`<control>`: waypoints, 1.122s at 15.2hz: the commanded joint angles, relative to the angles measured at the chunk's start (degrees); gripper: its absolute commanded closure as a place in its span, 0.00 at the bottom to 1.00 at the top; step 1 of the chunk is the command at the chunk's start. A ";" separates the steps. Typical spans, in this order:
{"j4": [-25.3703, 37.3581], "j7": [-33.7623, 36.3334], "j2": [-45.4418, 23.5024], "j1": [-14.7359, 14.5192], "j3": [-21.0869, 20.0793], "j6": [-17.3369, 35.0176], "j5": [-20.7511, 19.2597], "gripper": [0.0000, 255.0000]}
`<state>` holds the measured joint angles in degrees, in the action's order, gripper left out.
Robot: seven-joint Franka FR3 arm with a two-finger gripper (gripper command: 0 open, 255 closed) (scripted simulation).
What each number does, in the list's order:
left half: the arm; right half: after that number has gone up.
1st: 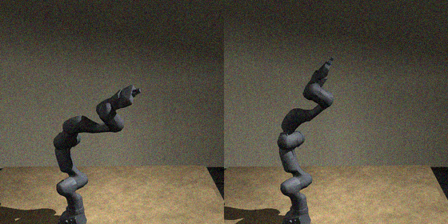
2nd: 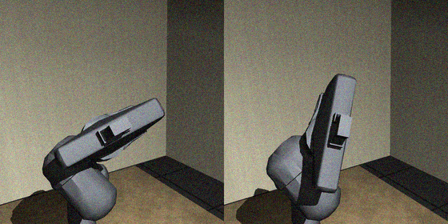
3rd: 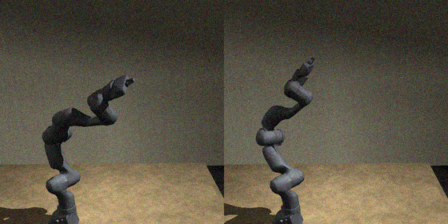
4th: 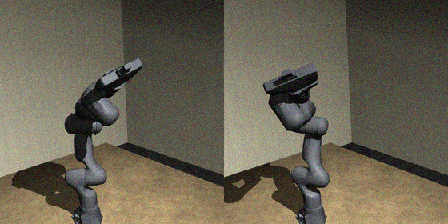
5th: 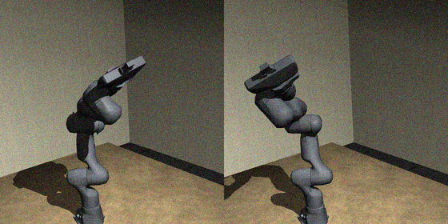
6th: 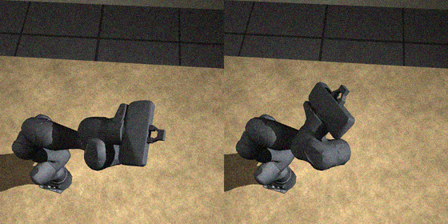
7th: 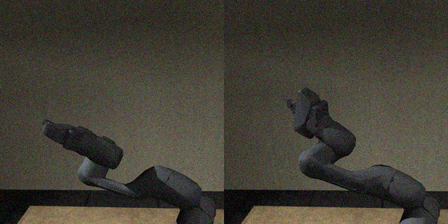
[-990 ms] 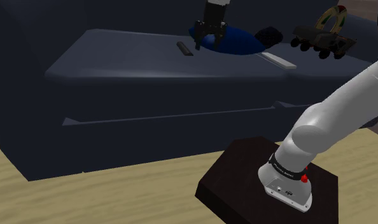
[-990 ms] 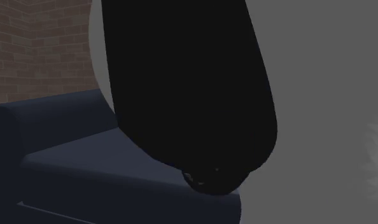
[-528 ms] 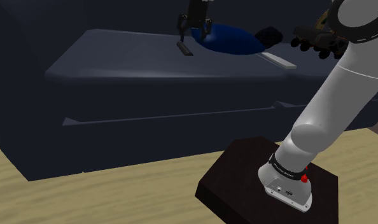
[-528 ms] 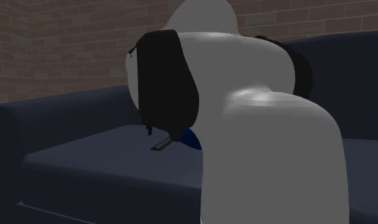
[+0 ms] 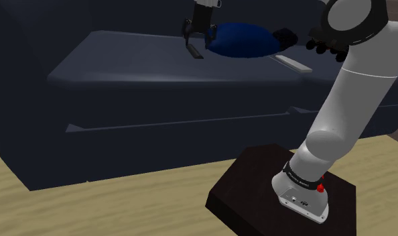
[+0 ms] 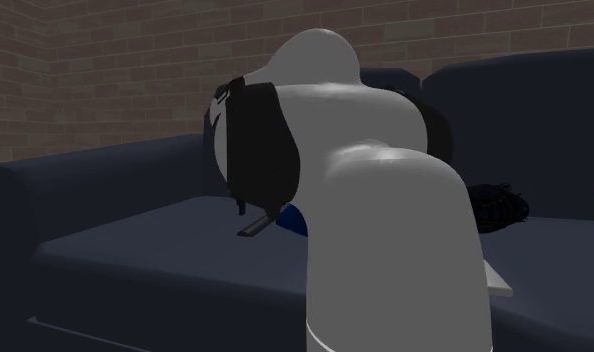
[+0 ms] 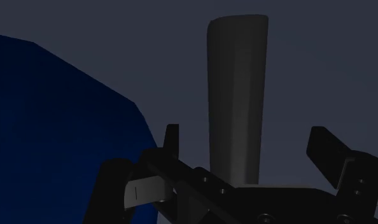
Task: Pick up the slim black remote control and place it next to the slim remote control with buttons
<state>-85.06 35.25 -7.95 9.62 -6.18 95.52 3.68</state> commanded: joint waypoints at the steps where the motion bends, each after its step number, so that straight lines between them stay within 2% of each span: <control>1: -1.55 0.05 -0.01 -0.03 -0.01 1.54 -0.01 0.00; 10: -2.94 0.03 0.12 -0.03 -0.06 2.80 0.00 0.00; 11: -2.91 0.07 0.10 -0.06 -0.08 2.80 0.00 1.00; 17: -2.90 0.08 0.11 -0.06 -0.08 2.78 -0.01 1.00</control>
<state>-87.88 35.31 -7.72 9.58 -6.24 98.33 3.66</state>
